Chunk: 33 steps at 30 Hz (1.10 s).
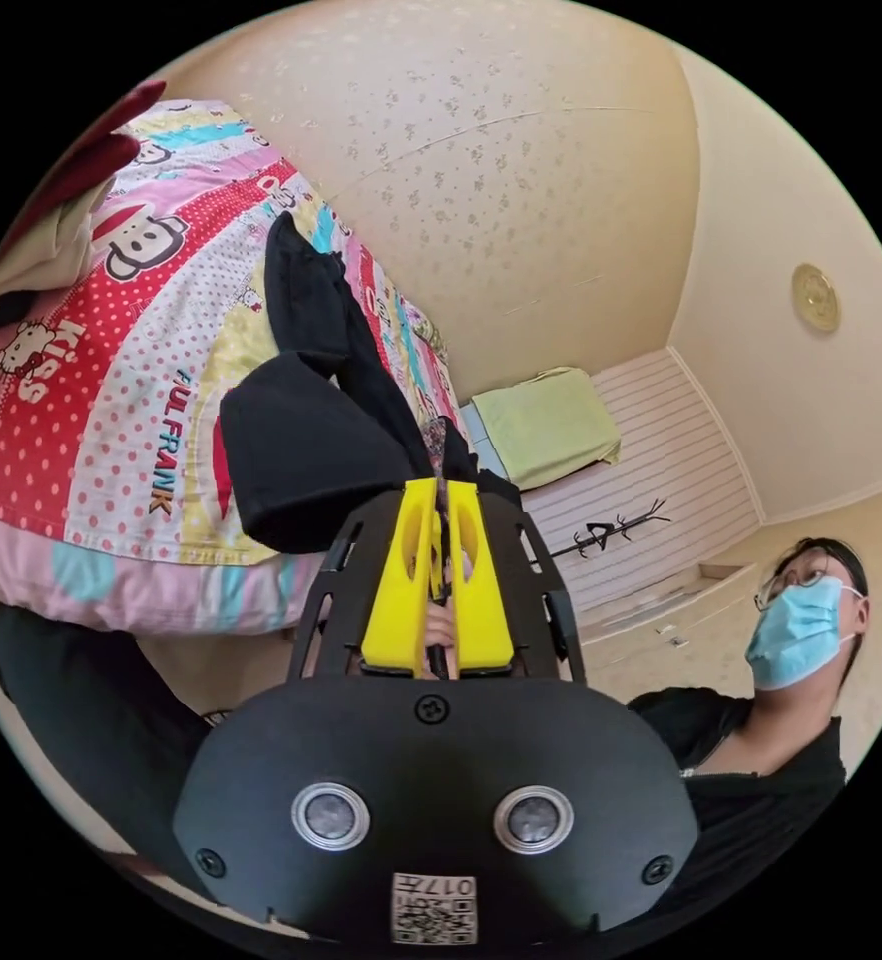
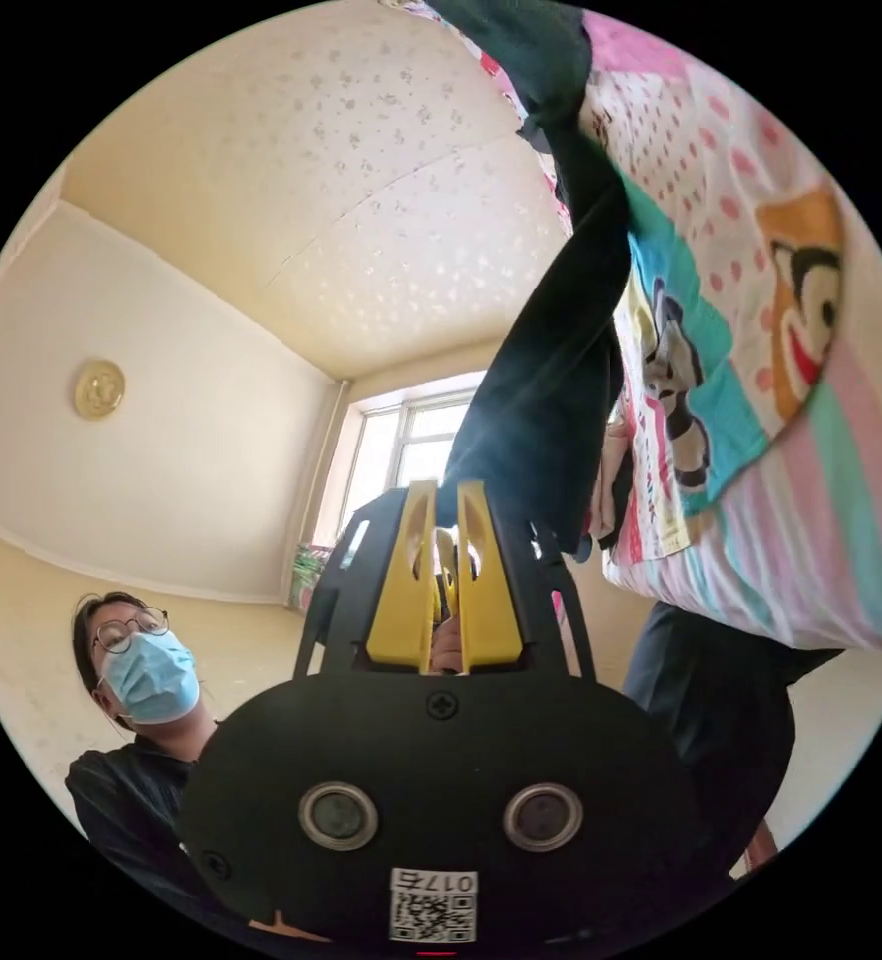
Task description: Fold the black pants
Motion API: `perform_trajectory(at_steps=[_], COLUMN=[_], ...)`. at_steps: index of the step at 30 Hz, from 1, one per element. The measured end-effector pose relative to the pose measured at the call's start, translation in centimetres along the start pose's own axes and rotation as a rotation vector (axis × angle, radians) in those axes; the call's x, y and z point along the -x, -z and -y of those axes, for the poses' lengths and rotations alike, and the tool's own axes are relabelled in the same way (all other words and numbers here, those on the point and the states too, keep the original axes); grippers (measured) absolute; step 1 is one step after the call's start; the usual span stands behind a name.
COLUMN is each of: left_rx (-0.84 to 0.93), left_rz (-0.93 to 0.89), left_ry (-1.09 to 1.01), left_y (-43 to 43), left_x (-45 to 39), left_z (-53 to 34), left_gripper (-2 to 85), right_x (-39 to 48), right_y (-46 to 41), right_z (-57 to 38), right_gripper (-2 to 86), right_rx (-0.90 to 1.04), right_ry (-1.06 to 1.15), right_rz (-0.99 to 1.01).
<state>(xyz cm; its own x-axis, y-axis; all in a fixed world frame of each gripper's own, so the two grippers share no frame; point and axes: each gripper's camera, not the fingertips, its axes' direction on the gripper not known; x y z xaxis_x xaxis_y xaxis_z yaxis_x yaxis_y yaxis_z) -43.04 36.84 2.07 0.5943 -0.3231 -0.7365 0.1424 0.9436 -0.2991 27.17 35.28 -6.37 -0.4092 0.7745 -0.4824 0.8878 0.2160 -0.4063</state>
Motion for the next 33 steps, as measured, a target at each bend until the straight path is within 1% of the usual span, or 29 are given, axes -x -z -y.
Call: perform_trajectory(at_steps=[2, 4, 5, 7, 9, 10, 12, 13, 15, 16, 17, 18, 20, 21, 22, 23, 25, 27, 28, 30, 31, 32, 33], left_rx=[-0.002, 0.009, 0.022, 0.04, 0.049, 0.053, 0.079, 0.087, 0.119, 0.12, 0.105, 0.071, -0.01, -0.052, -0.057, -0.067, -0.073, -0.064, -0.054, -0.01, 0.005, 0.043, 0.078], left_rz=[0.024, 0.066, 0.052, -0.011, -0.161, -0.206, -0.384, -0.426, -0.621, -0.681, -0.815, -0.963, -1.112, -1.148, -1.146, -1.104, -0.964, -0.677, -0.592, -0.169, -0.051, 0.161, 0.289], left_ry=[0.006, 0.065, 0.096, 0.143, 0.198, 0.213, 0.3, 0.328, 0.447, 0.476, 0.527, 0.57, 0.63, 0.635, 0.633, 0.591, 0.459, 0.225, 0.154, -0.137, -0.193, -0.257, -0.242], left_y=[1.6, 2.3, 2.1, 0.9, -1.9, -2.8, -6.8, -7.9, -12.1, -13.1, -14.7, -16.0, -16.8, -16.4, -16.0, -14.4, -10.5, -4.0, -2.6, 1.5, 1.8, 1.5, 0.7], left_x=[1.4, 3.4, 4.7, 6.6, 8.7, 9.1, 10.7, 11.1, 12.3, 12.5, 12.7, 12.8, 13.1, 13.1, 12.9, 12.2, 10.0, 4.7, 2.9, -5.0, -6.6, -8.6, -8.6], left_z=[-0.7, -1.4, -1.8, -2.2, -2.5, -2.5, -2.9, -3.2, -4.5, -4.9, -5.8, -6.5, -7.0, -6.6, -6.0, -4.3, -0.7, 4.0, 4.8, 6.0, 5.7, 4.7, 3.6], left_gripper=[4.8, 7.9, 10.8, 15.9, 19.4, 19.9, 20.9, 20.9, 20.7, 20.6, 18.8, 15.1, 8.0, 4.9, 4.7, 4.3, 4.0, 4.1, 4.1, 4.5, 4.7, 5.0, 5.1], right_x=[1.6, 4.7, 5.7, 9.9, 12.8, 14.4, 16.2, 17.0, 17.9, 17.9, 17.9, 17.6, 17.0, 16.7, 16.7, 16.9, 18.2, 19.3, 19.6, 18.9, 17.4, 16.2, 13.2], right_y=[1.2, 0.9, 0.5, -2.0, -4.1, -5.2, -6.4, -7.0, -7.9, -8.2, -8.3, -8.3, -8.0, -8.0, -8.6, -8.9, -11.2, -13.3, -14.5, -15.5, -15.6, -15.5, -15.1], right_z=[0.1, 0.6, 0.7, 0.6, -0.1, -0.6, -1.2, -1.6, -2.1, -2.4, -2.5, -2.7, -2.8, -2.6, -2.2, -2.1, -2.4, -3.6, -4.8, -6.6, -7.3, -7.5, -7.6], right_gripper=[2.7, 2.4, 2.3, 2.2, 2.3, 2.3, 2.3, 2.3, 2.3, 2.2, 2.2, 2.2, 2.1, 2.1, 2.1, 2.1, 2.1, 2.1, 2.1, 2.2, 2.2, 2.3, 2.4], right_rx=[-0.004, 0.048, 0.073, 0.188, 0.246, 0.267, 0.274, 0.265, 0.27, 0.276, 0.275, 0.269, 0.242, 0.229, 0.242, 0.248, 0.281, 0.316, 0.331, 0.341, 0.353, 0.359, 0.378], right_ry=[0.045, 0.194, 0.247, 0.431, 0.538, 0.592, 0.63, 0.652, 0.688, 0.69, 0.687, 0.678, 0.656, 0.641, 0.636, 0.64, 0.69, 0.751, 0.794, 0.827, 0.805, 0.781, 0.712], right_rz=[-0.036, -0.055, -0.062, -0.14, -0.185, -0.172, -0.151, -0.183, -0.245, -0.281, -0.293, -0.301, -0.274, -0.249, -0.241, -0.247, -0.321, -0.409, -0.467, -0.525, -0.546, -0.554, -0.572])
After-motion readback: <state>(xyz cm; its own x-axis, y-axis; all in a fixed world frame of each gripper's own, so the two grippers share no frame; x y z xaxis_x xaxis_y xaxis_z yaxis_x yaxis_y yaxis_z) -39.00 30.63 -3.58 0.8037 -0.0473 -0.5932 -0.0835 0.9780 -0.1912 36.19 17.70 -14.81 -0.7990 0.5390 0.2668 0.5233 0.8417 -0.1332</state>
